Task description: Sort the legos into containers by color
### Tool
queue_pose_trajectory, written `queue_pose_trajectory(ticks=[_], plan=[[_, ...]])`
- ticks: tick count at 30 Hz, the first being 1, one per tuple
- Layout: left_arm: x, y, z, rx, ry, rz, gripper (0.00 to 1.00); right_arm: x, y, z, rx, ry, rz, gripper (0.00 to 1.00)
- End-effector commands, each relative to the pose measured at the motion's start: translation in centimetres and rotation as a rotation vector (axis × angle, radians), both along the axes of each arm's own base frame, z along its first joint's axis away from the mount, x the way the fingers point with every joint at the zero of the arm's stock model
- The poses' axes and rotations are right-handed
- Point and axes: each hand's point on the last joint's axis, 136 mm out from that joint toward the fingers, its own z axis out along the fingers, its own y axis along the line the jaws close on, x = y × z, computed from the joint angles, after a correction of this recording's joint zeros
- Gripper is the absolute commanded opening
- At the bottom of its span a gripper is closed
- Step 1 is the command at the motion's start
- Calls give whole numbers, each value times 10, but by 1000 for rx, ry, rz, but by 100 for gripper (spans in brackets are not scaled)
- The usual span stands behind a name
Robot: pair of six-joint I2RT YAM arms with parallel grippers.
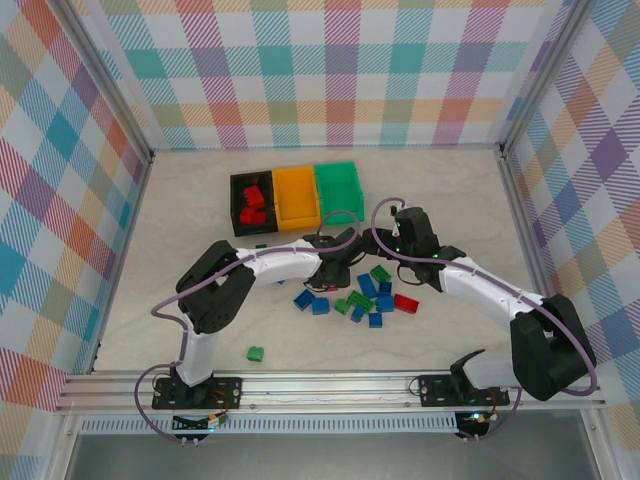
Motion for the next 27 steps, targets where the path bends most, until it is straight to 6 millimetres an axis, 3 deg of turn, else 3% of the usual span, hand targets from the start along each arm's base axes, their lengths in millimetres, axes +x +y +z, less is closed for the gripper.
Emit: queue_pose_trajectory(ticks=[1, 8, 12, 22, 27], plan=[[5, 3, 21, 9, -36, -6, 39, 1, 0, 7, 33, -19, -7, 77], [12, 23, 35, -8, -33, 10, 26, 0, 1, 7, 37, -15, -6, 77], [19, 41, 57, -24, -67, 26, 21, 0, 0, 9, 39, -19, -8, 77], [59, 118, 139, 27, -173, 97, 21, -1, 2, 10, 53, -16, -2, 77], [95, 159, 154, -9, -183, 168, 23, -1, 2, 10, 54, -17, -3, 77]])
